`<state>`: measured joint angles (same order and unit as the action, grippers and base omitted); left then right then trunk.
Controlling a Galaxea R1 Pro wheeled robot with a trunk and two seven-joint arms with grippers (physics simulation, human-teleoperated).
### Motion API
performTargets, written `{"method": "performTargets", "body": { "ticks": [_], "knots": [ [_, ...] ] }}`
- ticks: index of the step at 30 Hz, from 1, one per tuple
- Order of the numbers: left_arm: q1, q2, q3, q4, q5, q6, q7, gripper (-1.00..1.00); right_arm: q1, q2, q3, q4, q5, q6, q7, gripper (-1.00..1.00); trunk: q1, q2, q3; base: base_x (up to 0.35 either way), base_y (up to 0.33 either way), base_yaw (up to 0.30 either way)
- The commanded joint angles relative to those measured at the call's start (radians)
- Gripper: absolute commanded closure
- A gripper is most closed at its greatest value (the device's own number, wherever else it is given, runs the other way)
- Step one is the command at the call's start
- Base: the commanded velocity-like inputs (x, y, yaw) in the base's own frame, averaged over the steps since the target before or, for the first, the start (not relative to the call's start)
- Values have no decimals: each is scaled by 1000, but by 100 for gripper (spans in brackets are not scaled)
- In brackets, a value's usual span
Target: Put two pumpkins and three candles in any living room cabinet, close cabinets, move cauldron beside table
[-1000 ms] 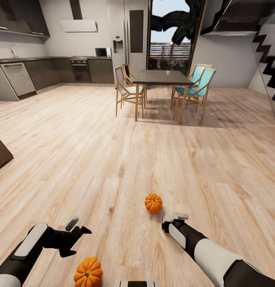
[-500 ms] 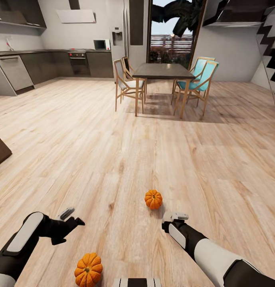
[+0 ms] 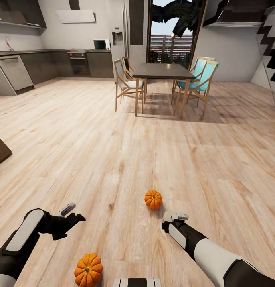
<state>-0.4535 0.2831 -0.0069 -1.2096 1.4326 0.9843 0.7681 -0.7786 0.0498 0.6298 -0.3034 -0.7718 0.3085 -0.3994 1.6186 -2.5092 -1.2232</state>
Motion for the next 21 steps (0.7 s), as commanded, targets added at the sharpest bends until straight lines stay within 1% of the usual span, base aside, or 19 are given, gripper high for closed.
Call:
{"method": "performTargets", "body": {
  "ticks": [1, 4, 6, 12, 15, 17, 19, 20, 21],
  "knots": [
    [-1, 1, -1, -1, 9, 1, 11, -100, -1, -1, 8, -2, -5, 4, -7, -100, 0, 0, -1, 0, 0, 0],
    [-1, 1, -1, -1, 8, 1, 10, -100, -1, 1, 8, -1, 15, 4, -7, -100, 0, 0, -1, 0, 0, 0],
    [-1, 4, -1, -1, 7, 1, 11, -100, -1, 1, 7, -1, 22, 4, -7, -100, 0, 0, -1, 0, 0, 0],
    [-2, 13, -1, -3, 5, 1, 12, -100, -1, 1, 7, 0, 26, 4, -7, -100, 0, 0, -1, 0, 0, 0],
    [-2, 11, -3, -12, 0, 0, 14, -100, -1, 1, 7, 0, 26, 4, -7, -100, 0, 0, -1, 0, 0, 0],
    [-2, 8, -5, -17, -25, -1, 15, -100, -1, 1, 7, 0, 26, 4, -7, -100, 0, 0, -1, 0, 0, 0],
    [-2, 3, -9, -26, -81, -3, 14, -100, -1, 1, 7, 0, 26, 4, -7, -100, 0, 0, -1, 0, 0, 0],
    [-2, 2, -10, -28, -96, -3, 13, -100, -1, 1, 7, 0, 26, 4, -7, -100, 0, 0, -1, 0, 0, 0],
    [-2, 0, -11, -31, -118, -3, 12, -100, -1, 1, 7, 0, 26, 4, -7, -100, 0, 0, -1, 0, 0, 0]
  ]
}}
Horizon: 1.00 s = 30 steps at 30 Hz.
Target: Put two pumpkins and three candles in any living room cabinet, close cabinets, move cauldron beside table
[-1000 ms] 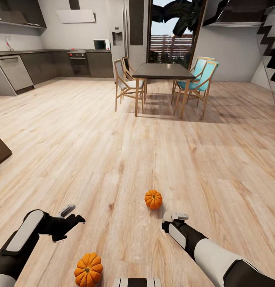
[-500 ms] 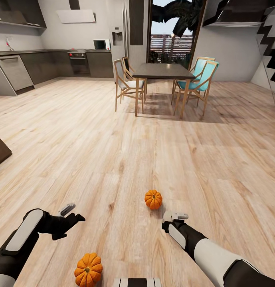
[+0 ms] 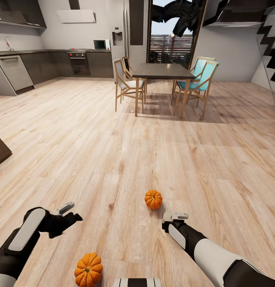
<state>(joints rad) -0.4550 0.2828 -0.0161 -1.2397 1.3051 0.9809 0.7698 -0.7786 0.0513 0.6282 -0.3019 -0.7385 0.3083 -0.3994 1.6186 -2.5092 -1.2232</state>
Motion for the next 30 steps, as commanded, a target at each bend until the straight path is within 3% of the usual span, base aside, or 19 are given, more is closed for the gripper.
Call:
{"method": "performTargets", "body": {
  "ticks": [1, 7, 10, 13, 30],
  "knots": [
    [-1, 0, -2, -3, -6, 0, 9, -100, -1, -1, 8, -2, -7, 5, -7, -100, 0, 0, -1, 0, 0, 0],
    [-1, -2, -4, -6, -33, -1, 7, -100, -1, -1, 9, -5, -7, -2, -6, -100, 0, 0, -1, 0, 0, 0],
    [-1, -3, -4, -6, -35, -1, 6, -100, -1, -1, 10, -2, -7, -74, -4, -100, 0, 0, -1, 0, 0, 0],
    [-1, -8, -5, -6, -35, -1, 5, -100, -1, -1, 10, -1, -7, -100, -4, -100, 0, 0, -1, 0, 2, 0],
    [-1, -11, -4, -6, -37, -1, 1, -100, -1, -1, 10, 0, -3, -106, -4, -100, 0, 0, -1, 42, 99, 0]
  ]
}}
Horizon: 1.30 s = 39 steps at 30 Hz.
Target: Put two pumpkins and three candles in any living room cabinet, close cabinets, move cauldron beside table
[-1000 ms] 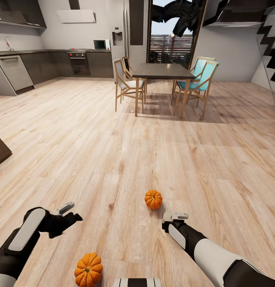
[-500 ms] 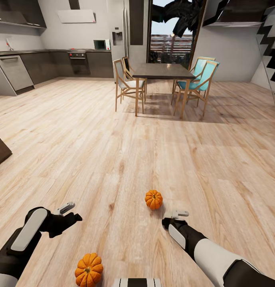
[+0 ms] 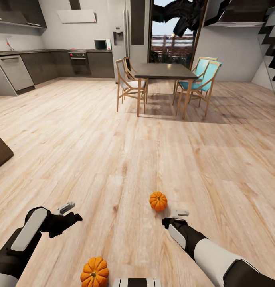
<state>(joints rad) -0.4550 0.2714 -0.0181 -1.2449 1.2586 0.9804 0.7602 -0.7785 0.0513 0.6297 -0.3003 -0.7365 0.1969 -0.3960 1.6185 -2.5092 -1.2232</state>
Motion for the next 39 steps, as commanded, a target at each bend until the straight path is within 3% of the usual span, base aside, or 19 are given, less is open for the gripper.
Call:
{"method": "performTargets", "body": {
  "ticks": [1, 39],
  "knots": [
    [-1, 1, -2, -1, 10, 0, 10, -100, -1, -1, 8, -2, -4, 5, -7, -100, 0, 0, -1, 53, 53, 0],
    [-1, 0, -3, -3, 12, 0, 8, -100, -1, -1, 8, -2, -2, 7, -6, -100, 0, 0, -1, 56, 28, 0]
  ]
}}
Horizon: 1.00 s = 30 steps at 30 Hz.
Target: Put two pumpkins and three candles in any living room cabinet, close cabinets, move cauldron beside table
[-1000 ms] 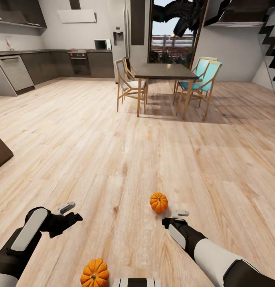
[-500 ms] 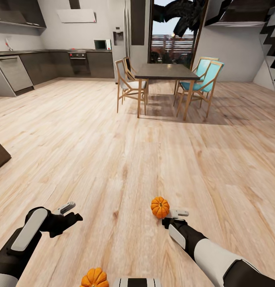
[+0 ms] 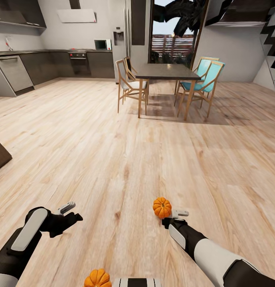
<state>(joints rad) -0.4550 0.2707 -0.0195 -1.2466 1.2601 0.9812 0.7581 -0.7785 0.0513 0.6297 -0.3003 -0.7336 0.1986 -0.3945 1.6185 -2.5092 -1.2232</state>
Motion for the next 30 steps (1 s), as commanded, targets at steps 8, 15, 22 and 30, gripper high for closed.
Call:
{"method": "performTargets", "body": {
  "ticks": [8, 15, 22, 30],
  "knots": [
    [-1, 1, -2, 0, 9, 0, 11, -100, -1, -1, 8, -2, -6, 5, -7, -100, 0, 0, -1, 124, 105, 0],
    [-1, 1, -2, -1, 9, 0, 11, -100, -1, -3, 8, -1, -8, 41, -13, -100, 0, 0, -1, 8, 6, 0],
    [-1, 0, -3, -1, 10, 0, 12, -100, -1, -14, 3, 0, -12, 148, -22, -100, 0, 0, -1, 0, 0, 0],
    [-1, -1, -3, -2, 10, 0, 12, -100, -3, -17, -1, 0, -13, 152, -77, -100, 0, 0, -1, 0, 0, 0]
  ]
}}
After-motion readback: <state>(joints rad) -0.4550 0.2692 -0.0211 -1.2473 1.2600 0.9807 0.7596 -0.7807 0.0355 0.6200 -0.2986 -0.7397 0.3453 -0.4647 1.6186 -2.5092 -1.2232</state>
